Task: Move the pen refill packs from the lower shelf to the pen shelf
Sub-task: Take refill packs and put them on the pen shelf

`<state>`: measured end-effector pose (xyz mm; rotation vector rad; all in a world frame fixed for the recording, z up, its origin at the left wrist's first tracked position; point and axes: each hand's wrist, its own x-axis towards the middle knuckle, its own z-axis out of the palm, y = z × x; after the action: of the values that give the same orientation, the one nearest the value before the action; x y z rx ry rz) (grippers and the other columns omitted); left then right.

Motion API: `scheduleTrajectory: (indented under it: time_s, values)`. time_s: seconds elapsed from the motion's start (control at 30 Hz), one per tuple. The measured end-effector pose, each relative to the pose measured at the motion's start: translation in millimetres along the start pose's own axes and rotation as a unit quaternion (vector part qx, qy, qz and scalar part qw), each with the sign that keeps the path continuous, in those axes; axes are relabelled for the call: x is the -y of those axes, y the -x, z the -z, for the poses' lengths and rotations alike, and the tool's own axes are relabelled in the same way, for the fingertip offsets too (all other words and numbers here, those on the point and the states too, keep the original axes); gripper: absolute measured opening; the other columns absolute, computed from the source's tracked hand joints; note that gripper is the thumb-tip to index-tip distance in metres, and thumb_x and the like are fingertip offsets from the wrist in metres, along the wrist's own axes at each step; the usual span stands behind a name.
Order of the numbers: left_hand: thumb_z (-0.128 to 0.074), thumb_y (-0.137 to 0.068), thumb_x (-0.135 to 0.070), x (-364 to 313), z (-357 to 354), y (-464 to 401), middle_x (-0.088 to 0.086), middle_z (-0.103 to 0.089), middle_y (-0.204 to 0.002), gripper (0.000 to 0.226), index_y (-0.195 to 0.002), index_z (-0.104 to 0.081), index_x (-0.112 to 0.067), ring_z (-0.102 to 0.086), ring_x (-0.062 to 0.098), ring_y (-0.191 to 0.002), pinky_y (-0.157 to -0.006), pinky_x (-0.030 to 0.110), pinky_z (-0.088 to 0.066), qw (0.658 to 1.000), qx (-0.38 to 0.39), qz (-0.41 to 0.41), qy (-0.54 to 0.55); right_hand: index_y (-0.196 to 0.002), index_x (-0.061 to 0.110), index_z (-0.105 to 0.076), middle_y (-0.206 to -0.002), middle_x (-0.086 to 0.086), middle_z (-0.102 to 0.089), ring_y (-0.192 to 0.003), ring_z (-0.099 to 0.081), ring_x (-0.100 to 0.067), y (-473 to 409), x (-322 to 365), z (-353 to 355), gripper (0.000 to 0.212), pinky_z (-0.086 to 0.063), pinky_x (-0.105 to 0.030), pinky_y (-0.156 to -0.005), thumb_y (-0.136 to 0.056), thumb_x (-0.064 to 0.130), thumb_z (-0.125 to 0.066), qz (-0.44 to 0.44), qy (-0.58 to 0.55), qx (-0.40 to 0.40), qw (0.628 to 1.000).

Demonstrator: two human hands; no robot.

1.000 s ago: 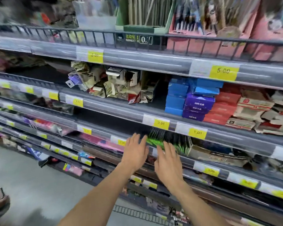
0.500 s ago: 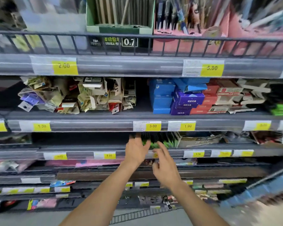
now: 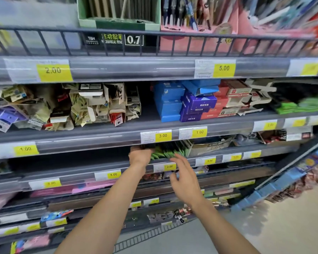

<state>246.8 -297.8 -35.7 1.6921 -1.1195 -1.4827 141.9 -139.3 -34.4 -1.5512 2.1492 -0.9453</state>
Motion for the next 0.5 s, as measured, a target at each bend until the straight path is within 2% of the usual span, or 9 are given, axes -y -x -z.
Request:
scheduleTrajectory:
  time_s: [0.07,0.13,0.2,0.23,0.27,0.3,0.37,0.43,0.5]
  values:
    - [-0.088,-0.08,-0.012,3.9,7.1,-0.3,0.015,-0.074,-0.122,0.054,-0.127,-0.062,-0.005,-0.071,0.034,-0.11,-0.1,0.044,-0.058,1.0,0.011,-0.004,0.02,-0.139,0.021,-0.053,-0.152,0.009,-0.04,-0.116,-0.036,0.018,-1.2,4.0,-0.5,0.047,-0.017,0.008,-0.093,-0.095,0.005,-0.054,-0.003,-0.028,-0.012,1.0]
    - [-0.086,-0.082,-0.01,9.7,14.5,2.5,0.018,-0.076,-0.116,0.046,-0.124,-0.068,-0.006,-0.073,0.036,-0.106,-0.098,0.051,-0.06,0.999,0.023,-0.026,0.012,-0.136,0.019,-0.056,-0.142,0.007,-0.049,-0.121,-0.042,0.005,-1.7,9.0,-5.4,0.043,-0.023,0.004,-0.096,-0.095,0.005,-0.054,-0.01,-0.062,-0.035,0.997]
    - [-0.085,-0.085,-0.011,15.3,22.3,9.9,0.013,-0.078,-0.107,0.047,-0.129,-0.068,-0.016,-0.075,0.033,-0.101,-0.094,0.05,-0.061,0.998,0.038,-0.045,0.022,-0.131,0.02,-0.058,-0.13,0.005,-0.059,-0.119,-0.055,-0.008,-2.4,17.0,-14.7,0.034,-0.041,-0.014,-0.102,-0.098,0.011,-0.054,-0.065,-0.14,-0.049,0.987]
    - [-0.085,-0.087,-0.012,18.6,25.9,13.7,0.011,-0.078,-0.101,0.048,-0.13,-0.066,-0.02,-0.076,0.03,-0.097,-0.092,0.048,-0.062,0.997,0.045,-0.05,0.032,-0.125,0.022,-0.06,-0.124,0.003,-0.062,-0.115,-0.06,-0.014,-4.5,21.8,-18.9,0.027,-0.048,-0.025,-0.1,-0.1,0.015,-0.054,-0.125,-0.206,-0.047,0.969]
    - [-0.084,-0.088,-0.012,22.2,29.7,18.8,0.01,-0.077,-0.094,0.048,-0.131,-0.064,-0.022,-0.075,0.028,-0.093,-0.088,0.044,-0.062,0.997,0.048,-0.054,0.04,-0.117,0.024,-0.061,-0.118,-0.001,-0.065,-0.111,-0.064,-0.017,-8.4,26.9,-21.6,0.017,-0.053,-0.032,-0.096,-0.102,0.021,-0.054,-0.199,-0.287,-0.038,0.936]
    - [-0.084,-0.088,-0.013,26.0,33.1,24.2,0.009,-0.076,-0.091,0.048,-0.132,-0.063,-0.022,-0.075,0.027,-0.091,-0.086,0.041,-0.061,0.996,0.049,-0.055,0.042,-0.11,0.025,-0.06,-0.115,-0.006,-0.067,-0.106,-0.066,-0.021,-13.7,32.7,-22.8,0.009,-0.057,-0.036,-0.09,-0.104,0.027,-0.053,-0.27,-0.377,-0.021,0.886]
    - [-0.082,-0.09,-0.013,34.4,39.1,36.4,0.013,-0.076,-0.101,0.051,-0.135,-0.061,-0.022,-0.074,0.03,-0.101,-0.092,0.045,-0.06,0.996,0.049,-0.056,0.048,-0.107,0.024,-0.056,-0.113,-0.015,-0.068,-0.102,-0.069,-0.028,-25.3,37.9,-24.3,0.017,-0.061,-0.041,-0.079,-0.106,0.04,-0.049,-0.361,-0.507,0.028,0.782]
    - [-0.081,-0.09,-0.01,42.3,45.5,48.8,0.013,-0.075,-0.108,0.064,-0.146,-0.054,-0.023,-0.073,0.026,-0.105,-0.091,0.041,-0.059,0.996,0.045,-0.064,0.047,-0.114,0.019,-0.056,-0.112,-0.017,-0.07,-0.102,-0.069,-0.033,-34.6,39.5,-26.7,0.03,-0.061,-0.044,-0.075,-0.107,0.046,-0.045,-0.39,-0.542,0.073,0.741]
    - [-0.081,-0.09,-0.007,50.1,50.2,58.7,0.009,-0.075,-0.108,0.088,-0.161,-0.033,-0.028,-0.073,0.017,-0.103,-0.087,0.03,-0.053,0.995,0.056,-0.063,0.052,-0.121,0.012,-0.058,-0.114,-0.018,-0.071,-0.102,-0.069,-0.035,-39.0,41.9,-31.1,0.036,-0.06,-0.049,-0.081,-0.107,0.043,-0.046,-0.403,-0.54,0.092,0.734]
